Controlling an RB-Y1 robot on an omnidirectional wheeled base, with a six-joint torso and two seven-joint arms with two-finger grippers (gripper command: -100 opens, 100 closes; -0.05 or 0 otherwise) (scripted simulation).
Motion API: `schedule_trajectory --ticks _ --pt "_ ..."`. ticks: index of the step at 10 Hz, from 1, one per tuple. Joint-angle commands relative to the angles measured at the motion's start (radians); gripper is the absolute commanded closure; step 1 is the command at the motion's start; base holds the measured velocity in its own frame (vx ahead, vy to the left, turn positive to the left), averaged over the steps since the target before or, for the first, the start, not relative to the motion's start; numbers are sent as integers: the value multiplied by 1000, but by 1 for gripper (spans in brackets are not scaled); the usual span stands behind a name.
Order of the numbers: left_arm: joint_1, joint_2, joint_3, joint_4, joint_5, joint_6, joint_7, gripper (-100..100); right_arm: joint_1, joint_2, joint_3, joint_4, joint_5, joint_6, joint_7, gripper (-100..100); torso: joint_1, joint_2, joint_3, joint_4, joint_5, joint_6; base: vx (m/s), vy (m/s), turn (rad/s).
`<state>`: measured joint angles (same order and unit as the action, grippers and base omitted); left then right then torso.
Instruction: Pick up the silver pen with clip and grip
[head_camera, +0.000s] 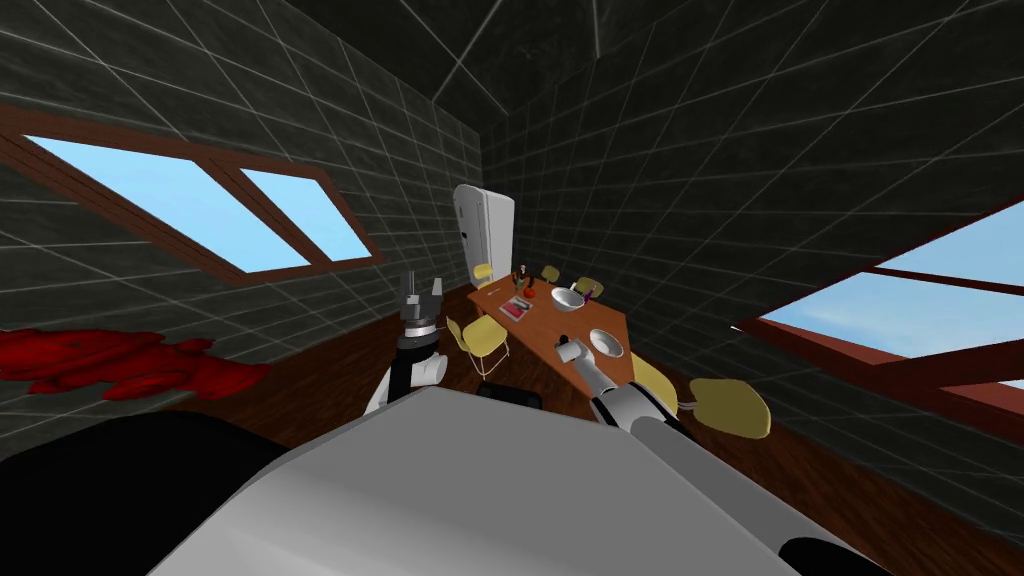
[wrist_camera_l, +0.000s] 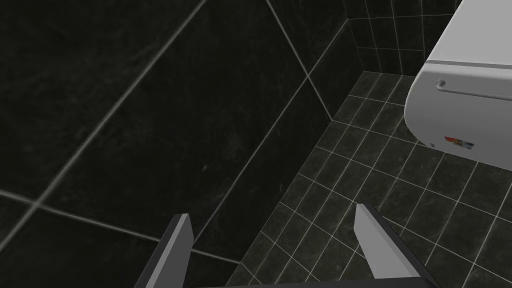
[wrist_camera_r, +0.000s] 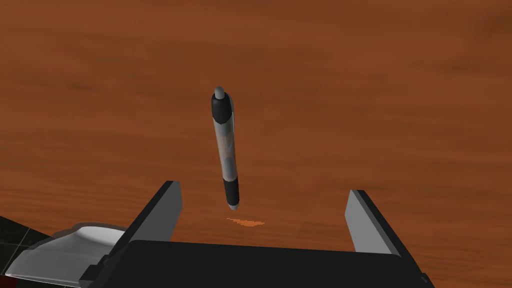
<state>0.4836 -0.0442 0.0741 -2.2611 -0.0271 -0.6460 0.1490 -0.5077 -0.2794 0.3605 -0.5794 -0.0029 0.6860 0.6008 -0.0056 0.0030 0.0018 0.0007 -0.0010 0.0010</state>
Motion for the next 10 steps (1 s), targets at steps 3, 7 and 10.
schedule_trajectory --ticks 3,7,10 --pt "0 0 0 0 0 0 0 0 12 -13 -6 11 17 10 -84 -100 0 1 1 0 0 0 -47 -79 239" --pt "0 0 0 0 0 0 0 0 31 -31 -14 40 43 14 -204 -100 1 0 0 0 0 0 -42 -65 301" --pt "0 0 0 0 0 0 0 0 24 -32 -16 61 45 5 -216 -100 2 -1 0 0 0 0 -33 -39 93"
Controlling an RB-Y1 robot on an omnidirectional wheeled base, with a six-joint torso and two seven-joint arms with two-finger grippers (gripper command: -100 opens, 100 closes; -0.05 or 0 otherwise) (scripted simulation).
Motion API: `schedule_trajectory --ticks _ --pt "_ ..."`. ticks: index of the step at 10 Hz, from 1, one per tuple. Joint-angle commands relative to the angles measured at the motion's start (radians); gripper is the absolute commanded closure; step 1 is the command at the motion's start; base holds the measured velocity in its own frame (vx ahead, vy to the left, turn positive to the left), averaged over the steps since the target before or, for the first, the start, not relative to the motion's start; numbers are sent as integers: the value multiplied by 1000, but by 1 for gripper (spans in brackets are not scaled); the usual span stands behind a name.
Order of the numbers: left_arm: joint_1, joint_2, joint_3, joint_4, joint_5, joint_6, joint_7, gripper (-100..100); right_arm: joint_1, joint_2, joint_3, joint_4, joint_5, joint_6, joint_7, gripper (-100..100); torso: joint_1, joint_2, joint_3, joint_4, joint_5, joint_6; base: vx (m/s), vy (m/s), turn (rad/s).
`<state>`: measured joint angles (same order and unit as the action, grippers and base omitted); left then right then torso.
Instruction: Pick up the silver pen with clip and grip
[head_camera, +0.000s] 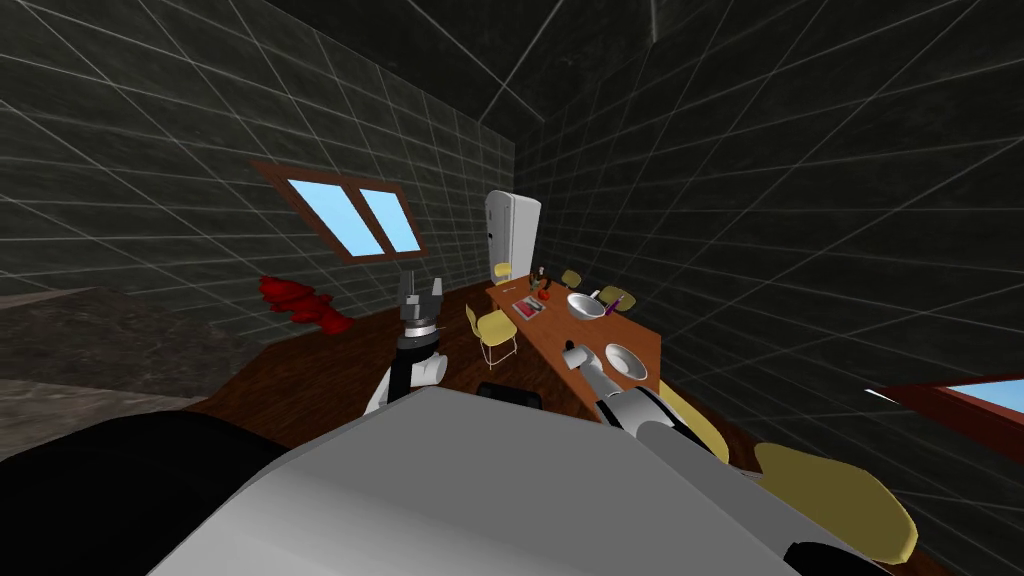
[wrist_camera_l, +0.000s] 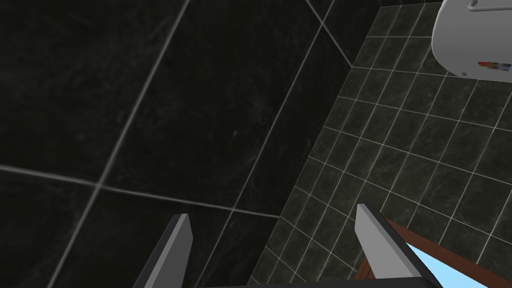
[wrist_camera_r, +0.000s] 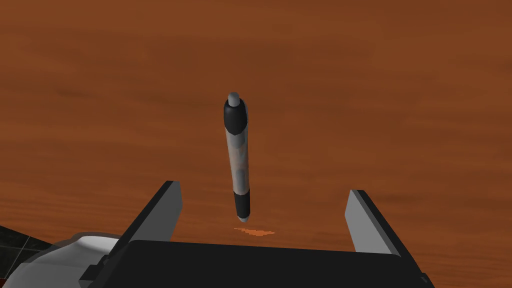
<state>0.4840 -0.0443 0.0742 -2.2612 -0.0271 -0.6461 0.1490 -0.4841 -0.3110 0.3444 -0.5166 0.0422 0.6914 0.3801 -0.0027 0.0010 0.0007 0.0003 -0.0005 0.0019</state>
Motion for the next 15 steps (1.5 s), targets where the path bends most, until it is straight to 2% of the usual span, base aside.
schedule_trajectory --ticks 1,5,6,7,9,10,15 --pt "0 0 0 0 0 0 0 0 0 0 0 0 0 0 0 100 0 0 0 0 0 0 0 0 0" --pt "0 0 0 0 0 0 0 0 1 -1 -1 0 0 1 0 100 1 -4 -2 -1 0 -2 -1 -1 -5" --pt "0 0 0 0 0 0 0 0 1 -1 -1 0 0 1 0 0 1 -4 -2 -1 0 -2 0 0 0" --pt "0 0 0 0 0 0 0 0 2 5 4 -30 -9 7 47 100 1 -4 -2 -1 0 -2 35 43 -353" --pt "0 0 0 0 0 0 0 0 -7 14 8 -44 -22 5 101 100 6 -7 -4 -2 1 0 73 103 -403" --pt "0 0 0 0 0 0 0 0 -7 14 8 -44 -22 5 107 100 9 -8 -5 -2 1 -1 51 81 -98" --pt "0 0 0 0 0 0 0 0 -30 38 19 -81 -54 1 258 100 7 -7 -4 -2 1 -1 43 70 -297"
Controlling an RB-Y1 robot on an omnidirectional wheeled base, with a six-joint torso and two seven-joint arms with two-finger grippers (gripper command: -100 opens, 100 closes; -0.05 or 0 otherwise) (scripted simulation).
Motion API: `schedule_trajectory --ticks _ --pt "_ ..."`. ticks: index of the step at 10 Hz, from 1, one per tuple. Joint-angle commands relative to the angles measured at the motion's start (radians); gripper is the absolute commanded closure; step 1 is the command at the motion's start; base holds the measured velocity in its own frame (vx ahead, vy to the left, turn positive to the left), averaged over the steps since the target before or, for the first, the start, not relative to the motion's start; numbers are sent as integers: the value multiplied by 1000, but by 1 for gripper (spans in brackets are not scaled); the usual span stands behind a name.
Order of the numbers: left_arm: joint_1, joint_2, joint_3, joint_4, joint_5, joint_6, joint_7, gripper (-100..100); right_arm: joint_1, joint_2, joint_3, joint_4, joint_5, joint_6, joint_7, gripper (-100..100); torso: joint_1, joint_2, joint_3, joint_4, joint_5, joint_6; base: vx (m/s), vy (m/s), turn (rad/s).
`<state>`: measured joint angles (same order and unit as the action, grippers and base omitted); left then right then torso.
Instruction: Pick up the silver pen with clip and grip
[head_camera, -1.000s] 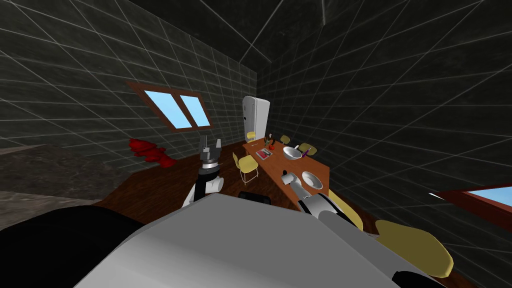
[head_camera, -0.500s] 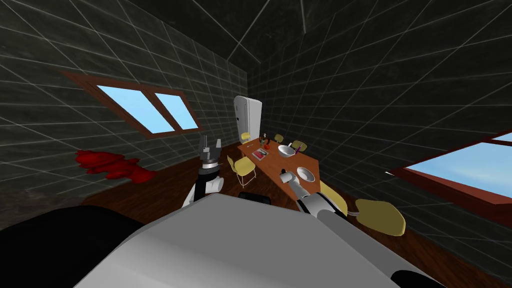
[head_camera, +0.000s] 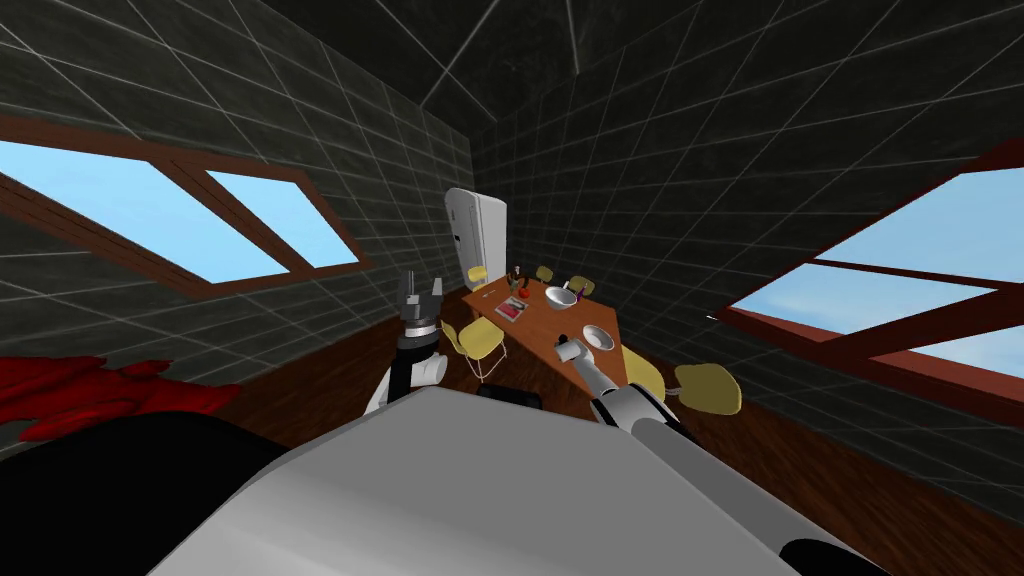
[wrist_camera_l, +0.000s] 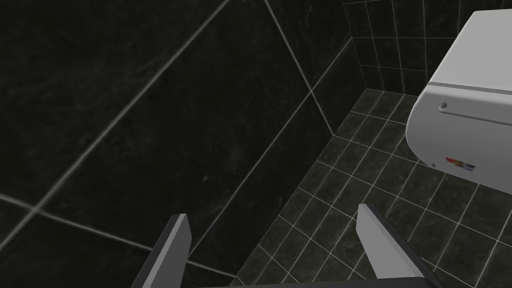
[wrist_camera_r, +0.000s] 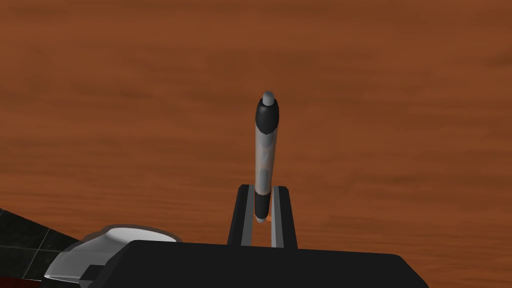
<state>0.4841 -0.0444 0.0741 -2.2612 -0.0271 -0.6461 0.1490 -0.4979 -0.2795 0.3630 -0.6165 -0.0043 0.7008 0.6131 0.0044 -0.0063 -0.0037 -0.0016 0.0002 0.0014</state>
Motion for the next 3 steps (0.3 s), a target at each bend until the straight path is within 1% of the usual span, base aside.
schedule_trajectory --ticks 1,2,3 --pt "0 0 0 0 0 0 0 0 -21 11 2 12 -14 -10 50 100 0 0 0 0 0 0 37 92 -332" --pt "0 0 0 0 0 0 0 0 -18 8 1 20 -9 -11 28 100 0 0 0 0 0 0 14 46 -65" --pt "0 0 0 0 0 0 0 0 -20 9 1 25 -11 -15 35 0 -3 1 0 0 0 -1 2 9 11"
